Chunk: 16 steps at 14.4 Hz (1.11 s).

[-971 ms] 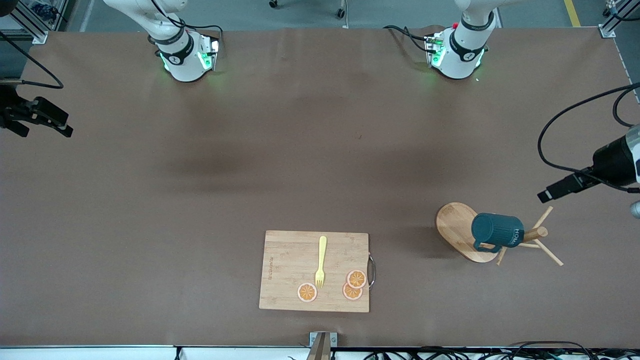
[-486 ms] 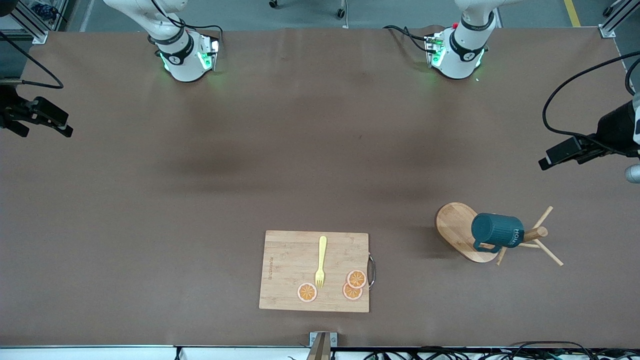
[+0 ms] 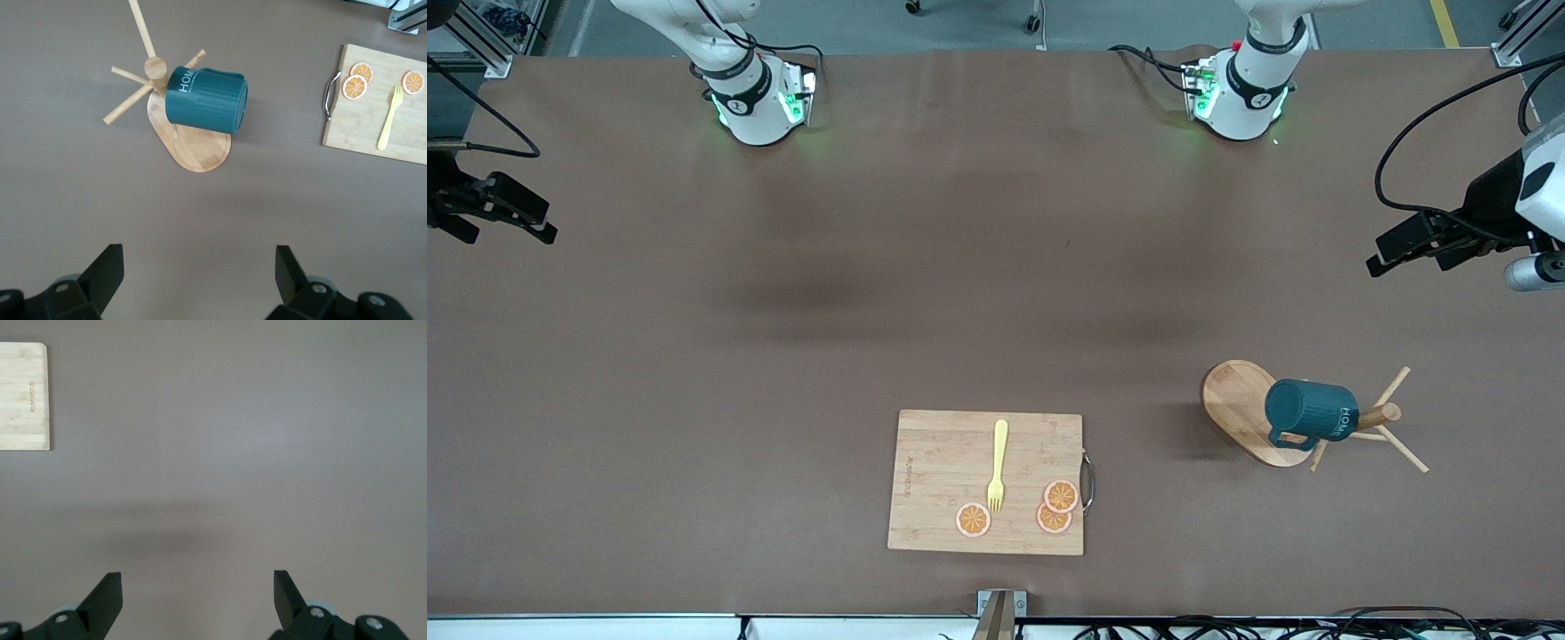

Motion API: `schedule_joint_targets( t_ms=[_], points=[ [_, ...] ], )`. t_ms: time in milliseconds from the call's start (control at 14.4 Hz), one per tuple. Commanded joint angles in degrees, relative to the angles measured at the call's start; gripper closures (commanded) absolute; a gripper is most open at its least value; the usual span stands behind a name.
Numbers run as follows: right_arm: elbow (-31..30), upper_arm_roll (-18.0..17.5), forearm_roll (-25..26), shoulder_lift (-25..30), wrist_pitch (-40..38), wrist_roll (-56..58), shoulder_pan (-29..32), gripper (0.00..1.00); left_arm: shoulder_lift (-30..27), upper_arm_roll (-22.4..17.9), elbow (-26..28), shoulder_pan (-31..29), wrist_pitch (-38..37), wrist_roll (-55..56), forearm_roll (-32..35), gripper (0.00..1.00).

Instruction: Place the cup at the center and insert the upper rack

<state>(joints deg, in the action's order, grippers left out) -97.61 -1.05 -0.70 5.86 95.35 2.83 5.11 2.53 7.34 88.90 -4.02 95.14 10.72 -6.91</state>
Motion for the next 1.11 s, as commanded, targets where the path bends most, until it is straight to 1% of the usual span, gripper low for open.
schedule_joint_targets(
  t_ms=[0, 208, 416, 624, 1040],
  points=[
    [-0.5, 0.0, 0.4, 1.0, 0.3, 0.0, 0.0, 0.0, -0.6, -1.2, -0.3, 1.2, 0.4, -1.0, 2.0, 0.0],
    [-0.5, -0.1, -0.1, 1.0, 0.3, -0.1, 0.0, 0.0, -0.4, -1.2, -0.4, 1.6, 0.4, -4.8, 1.6, 0.0],
    [-0.4, 0.1, -1.7, 1.0, 0.3, 0.0, 0.4, 0.0, 0.2, -0.9, -1.9, 1.8, 1.5, -4.9, 1.9, 0.0],
    [0.7, 0.0, -1.1, 0.9, 0.3, 0.3, 0.0, 0.0, 0.4, -0.7, -2.0, 2.1, 1.5, -4.7, 2.9, 0.0],
    [0.8, -0.1, -0.5, 0.9, 0.2, 0.8, 0.0, 0.0, 0.4, -0.7, -2.0, 2.0, 1.5, -4.7, 3.1, 0.0]
  ],
)
